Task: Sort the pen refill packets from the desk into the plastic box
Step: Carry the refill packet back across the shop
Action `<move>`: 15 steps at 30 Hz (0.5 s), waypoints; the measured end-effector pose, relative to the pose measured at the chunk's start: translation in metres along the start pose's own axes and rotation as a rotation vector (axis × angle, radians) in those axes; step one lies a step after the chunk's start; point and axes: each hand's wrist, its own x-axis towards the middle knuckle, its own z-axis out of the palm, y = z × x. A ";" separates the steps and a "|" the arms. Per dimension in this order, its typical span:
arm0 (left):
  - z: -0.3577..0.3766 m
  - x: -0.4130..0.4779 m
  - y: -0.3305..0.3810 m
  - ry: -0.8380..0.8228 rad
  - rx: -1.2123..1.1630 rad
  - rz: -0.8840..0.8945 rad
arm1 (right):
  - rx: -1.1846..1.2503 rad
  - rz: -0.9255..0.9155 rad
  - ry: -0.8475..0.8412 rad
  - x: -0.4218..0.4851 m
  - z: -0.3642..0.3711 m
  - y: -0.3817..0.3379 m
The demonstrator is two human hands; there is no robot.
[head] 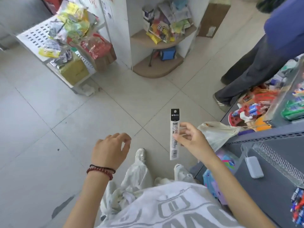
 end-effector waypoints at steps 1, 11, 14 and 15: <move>-0.008 0.016 -0.007 0.008 0.007 -0.014 | 0.006 -0.001 0.026 0.011 0.000 -0.008; -0.046 0.168 -0.003 -0.022 -0.027 0.047 | 0.056 0.051 0.189 0.111 -0.028 -0.054; -0.045 0.217 0.015 -0.046 -0.002 0.075 | 0.073 0.046 0.192 0.156 -0.040 -0.068; -0.046 0.234 0.021 -0.039 0.017 0.092 | 0.085 0.039 0.185 0.173 -0.046 -0.073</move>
